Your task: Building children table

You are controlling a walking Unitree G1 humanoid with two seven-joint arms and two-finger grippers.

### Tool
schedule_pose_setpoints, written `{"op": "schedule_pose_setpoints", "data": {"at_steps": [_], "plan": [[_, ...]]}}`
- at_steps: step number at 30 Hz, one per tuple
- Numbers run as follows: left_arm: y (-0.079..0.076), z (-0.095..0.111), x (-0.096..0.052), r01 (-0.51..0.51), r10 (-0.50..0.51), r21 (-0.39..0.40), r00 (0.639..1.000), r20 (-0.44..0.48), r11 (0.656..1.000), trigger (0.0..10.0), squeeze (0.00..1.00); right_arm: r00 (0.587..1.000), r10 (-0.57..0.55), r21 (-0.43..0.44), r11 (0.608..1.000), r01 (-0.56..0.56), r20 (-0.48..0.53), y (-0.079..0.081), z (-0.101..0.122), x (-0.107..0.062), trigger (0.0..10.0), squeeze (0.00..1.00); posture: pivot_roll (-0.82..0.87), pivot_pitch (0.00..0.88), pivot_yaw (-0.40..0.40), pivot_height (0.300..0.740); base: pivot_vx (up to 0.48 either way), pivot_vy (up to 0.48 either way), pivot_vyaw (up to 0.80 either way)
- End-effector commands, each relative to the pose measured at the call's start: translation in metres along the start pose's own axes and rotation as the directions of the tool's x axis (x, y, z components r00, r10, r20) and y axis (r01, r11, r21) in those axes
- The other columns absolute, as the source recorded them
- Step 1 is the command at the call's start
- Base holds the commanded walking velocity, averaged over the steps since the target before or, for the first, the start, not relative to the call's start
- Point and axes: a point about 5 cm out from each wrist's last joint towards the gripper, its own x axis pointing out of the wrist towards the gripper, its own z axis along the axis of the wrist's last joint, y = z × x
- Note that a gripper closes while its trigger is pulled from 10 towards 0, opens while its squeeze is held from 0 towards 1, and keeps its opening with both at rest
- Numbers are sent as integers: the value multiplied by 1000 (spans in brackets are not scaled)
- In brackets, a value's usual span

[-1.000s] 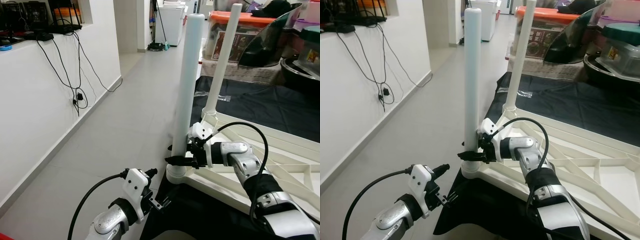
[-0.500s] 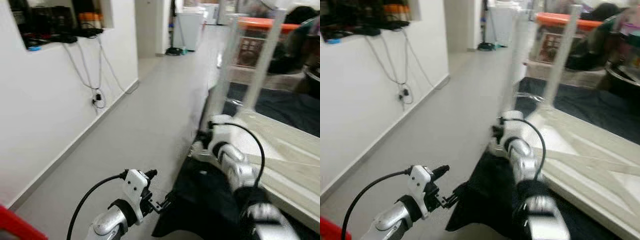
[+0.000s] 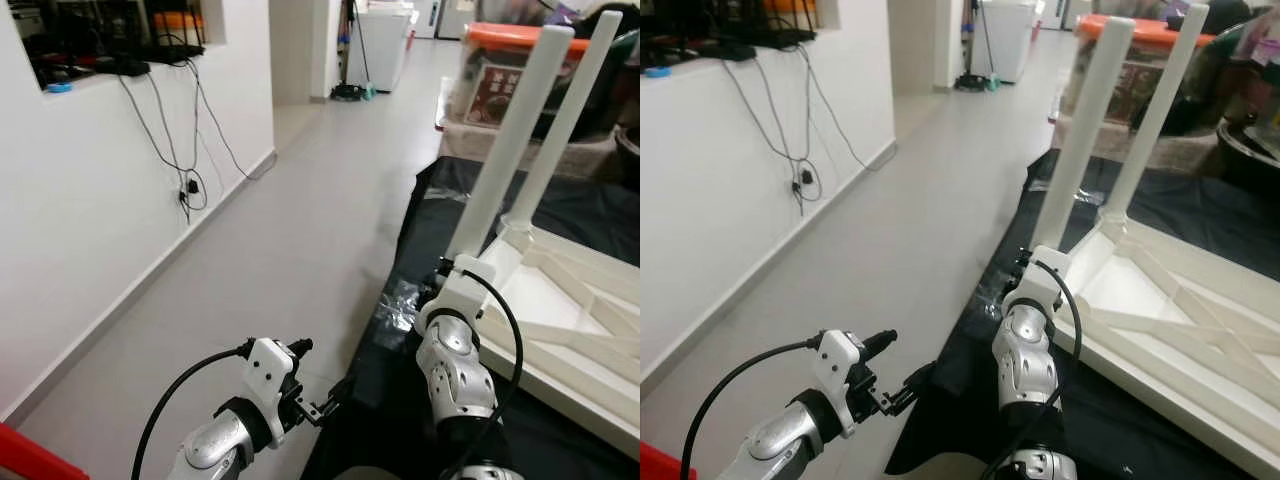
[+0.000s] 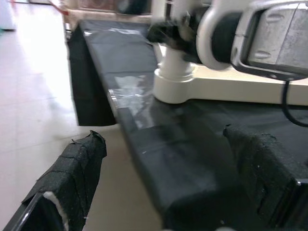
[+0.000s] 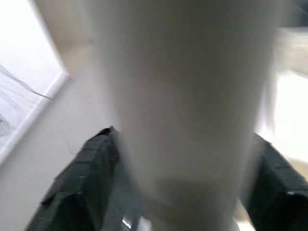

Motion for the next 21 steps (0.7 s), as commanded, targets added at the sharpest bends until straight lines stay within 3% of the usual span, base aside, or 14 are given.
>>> {"op": "schedule_pose_setpoints", "data": {"at_steps": [1,4,5,7,9,10,11,13,14,15,16,18,19,21], "plan": [[-1,-2,0,2,-2,-8,1000,-10,1000,10000,0,983,156,-51,987,-152,95,9,7,0,10000,0,72,0,-40,740,0,0,0],[-1,-2,0,2,-2,-8,1000,-10,1000,10000,0,983,156,-51,987,-152,95,9,7,0,10000,0,72,0,-40,740,0,0,0],[-1,-2,0,1,-1,-7,1000,-9,1000,10000,0,940,305,-74,952,-297,156,9,19,5,10000,0,68,0,-37,740,0,0,0],[-1,-2,1,0,0,-8,1000,-9,1000,10000,0,877,464,-28,885,-464,124,7,23,12,10000,0,68,0,-38,740,0,0,0],[-1,-2,1,0,0,-8,1000,-9,1000,10000,0,827,553,1,831,-556,98,7,24,13,10000,0,68,0,-38,740,0,0,0],[-1,-2,1,0,0,-8,1000,-9,1000,10000,0,827,553,1,831,-556,98,7,24,13,10000,0,68,0,-38,740,0,0,0],[-1,-2,1,1,-1,-8,1000,-8,1000,10000,0,783,618,2,785,-620,72,6,23,13,10000,0,67,0,-36,740,0,0,0],[-1,-2,2,2,-2,-9,1000,-8,1000,10000,0,607,794,6,608,-794,-33,2,20,10,10000,0,69,0,-38,740,0,0,0],[-1,-2,2,2,-2,-9,1000,-8,1000,10000,0,607,794,6,608,-794,-33,2,20,10,10000,0,69,0,-38,740,0,0,0],[-1,-2,2,2,-2,-9,1000,-9,1000,10000,0,532,844,20,534,-845,-66,0,18,8,10000,0,69,0,-38,740,0,0,0],[0,-2,2,1,-1,-8,1000,-8,1000,10000,0,402,906,39,410,-911,-129,0,16,2,10000,0,70,0,-39,740,0,0,0],[0,-2,2,1,-1,-8,1000,-8,1000,10000,0,402,906,39,410,-911,-129,0,16,2,10000,0,70,0,-39,740,0,0,0],[0,-2,2,0,0,-7,1000,-8,1000,10000,0,289,940,48,301,-952,-180,-1,13,-5,10000,0,76,0,-42,740,0,0,0],[0,-2,2,0,0,-7,1000,-8,1000,10000,0,289,940,48,301,-952,-180,-1,13,-5,10000,0,76,0,-42,740,0,0,0]]}}
